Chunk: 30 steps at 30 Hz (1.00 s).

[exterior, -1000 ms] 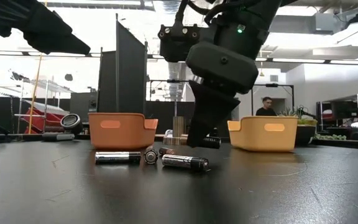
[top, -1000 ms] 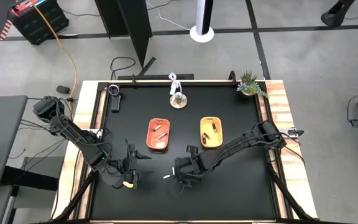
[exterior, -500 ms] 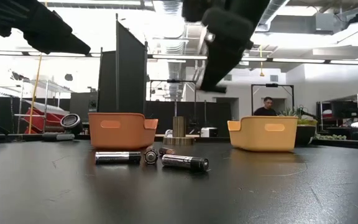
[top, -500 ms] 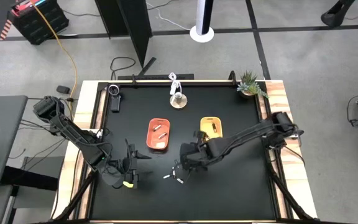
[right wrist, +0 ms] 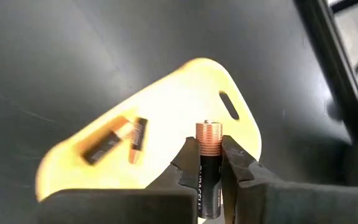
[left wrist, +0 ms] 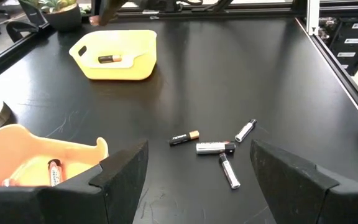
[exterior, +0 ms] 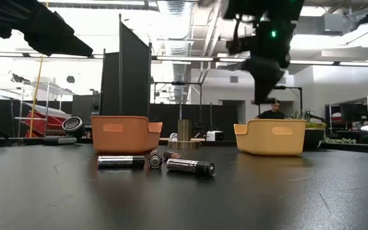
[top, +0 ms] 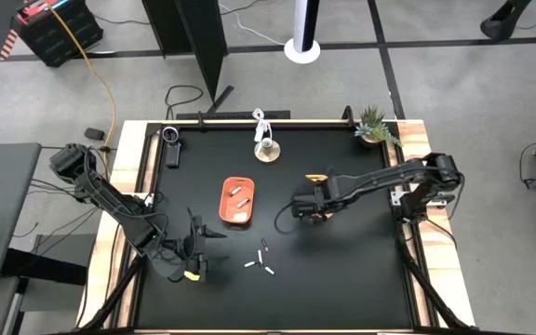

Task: Sort batteries
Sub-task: Put the black battery into the yellow bin, then put the silver battery into the orange bin

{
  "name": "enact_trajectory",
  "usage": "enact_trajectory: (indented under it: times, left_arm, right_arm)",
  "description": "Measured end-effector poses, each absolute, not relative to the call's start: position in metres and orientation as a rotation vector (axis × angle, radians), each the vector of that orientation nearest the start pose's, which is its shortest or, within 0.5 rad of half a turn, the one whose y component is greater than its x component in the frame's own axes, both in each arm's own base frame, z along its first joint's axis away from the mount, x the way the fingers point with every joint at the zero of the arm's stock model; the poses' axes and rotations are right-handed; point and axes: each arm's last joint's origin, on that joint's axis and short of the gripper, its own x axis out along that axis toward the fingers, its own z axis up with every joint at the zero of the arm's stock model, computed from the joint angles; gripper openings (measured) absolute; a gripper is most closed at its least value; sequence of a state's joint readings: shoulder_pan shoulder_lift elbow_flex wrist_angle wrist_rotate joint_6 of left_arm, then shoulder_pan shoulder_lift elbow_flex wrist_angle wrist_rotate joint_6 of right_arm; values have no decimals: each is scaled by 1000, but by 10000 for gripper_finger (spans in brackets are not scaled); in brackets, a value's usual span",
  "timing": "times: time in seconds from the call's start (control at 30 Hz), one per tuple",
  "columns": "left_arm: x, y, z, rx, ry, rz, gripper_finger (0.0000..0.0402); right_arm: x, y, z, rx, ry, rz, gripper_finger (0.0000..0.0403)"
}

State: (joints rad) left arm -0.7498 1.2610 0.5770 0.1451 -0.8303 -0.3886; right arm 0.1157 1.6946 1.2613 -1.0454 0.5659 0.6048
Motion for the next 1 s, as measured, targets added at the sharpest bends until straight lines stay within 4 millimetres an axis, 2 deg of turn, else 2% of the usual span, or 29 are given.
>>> enact_trajectory:
  times: [0.2,0.57,0.73,0.87,1.0]
  left_arm:
    - [192,-149,202,-3,355,150,277]
    - [192,-149,201,-5,358,152,277]
    - [191,-148,199,-12,377,161,277]
    - [189,-147,197,-12,398,171,277]
    - [189,-147,196,-11,400,172,277]
  right_arm:
    - [305,9,211,28,1237,-794,70]
    - [308,11,211,12,1215,-765,215]
    - [325,38,216,-64,1070,-594,230]
    - [340,70,222,-58,903,-419,225]
    - [352,109,215,-22,793,-249,220]
